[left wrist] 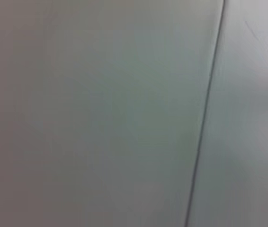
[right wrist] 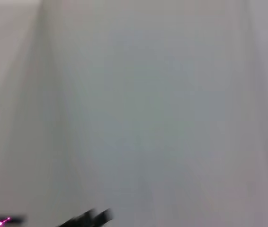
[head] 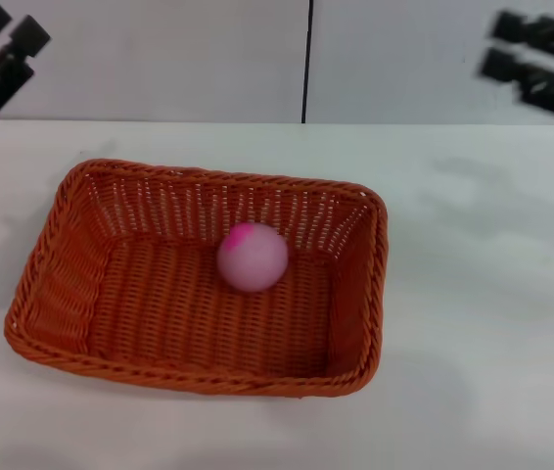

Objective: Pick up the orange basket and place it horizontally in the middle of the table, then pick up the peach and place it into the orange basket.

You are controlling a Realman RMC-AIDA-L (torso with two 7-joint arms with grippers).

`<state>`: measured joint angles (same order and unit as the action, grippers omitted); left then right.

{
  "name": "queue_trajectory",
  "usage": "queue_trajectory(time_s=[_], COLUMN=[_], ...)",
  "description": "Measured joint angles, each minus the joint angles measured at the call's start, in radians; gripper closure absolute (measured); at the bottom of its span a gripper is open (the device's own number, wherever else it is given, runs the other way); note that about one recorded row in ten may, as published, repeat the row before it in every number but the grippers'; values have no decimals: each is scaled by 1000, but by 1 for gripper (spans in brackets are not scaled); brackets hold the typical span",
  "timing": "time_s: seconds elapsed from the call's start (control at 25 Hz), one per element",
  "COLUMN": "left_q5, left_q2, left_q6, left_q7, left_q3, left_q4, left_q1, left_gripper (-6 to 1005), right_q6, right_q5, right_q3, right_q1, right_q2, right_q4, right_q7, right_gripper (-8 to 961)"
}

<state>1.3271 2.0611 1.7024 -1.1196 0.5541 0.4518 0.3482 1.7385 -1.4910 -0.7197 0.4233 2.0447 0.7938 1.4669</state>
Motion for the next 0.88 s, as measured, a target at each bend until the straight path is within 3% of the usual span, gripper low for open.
queue_trajectory(time_s=[0.12, 0.48, 0.52, 0.88], left_q5=[-59, -178, -200, -243], left_q2=[-1, 2, 5, 10], left_q6=[23, 87, 99, 167], left_q7=[44, 248, 346, 716], left_q3=[-24, -44, -47, -56], left_q4=[-49, -177, -219, -402], left_q1=[-11, -26, -26, 6], left_gripper=[302, 303, 303, 303], right_q6=[17, 39, 28, 13], right_q5=[91, 248, 251, 252], right_q3=[137, 370, 399, 431], right_q1=[-78, -144, -145, -147], right_q2=[-5, 14, 14, 18], right_q4=[-93, -351, -375, -422], right_q7=[-103, -366, -384, -435], right_gripper=[313, 313, 313, 313])
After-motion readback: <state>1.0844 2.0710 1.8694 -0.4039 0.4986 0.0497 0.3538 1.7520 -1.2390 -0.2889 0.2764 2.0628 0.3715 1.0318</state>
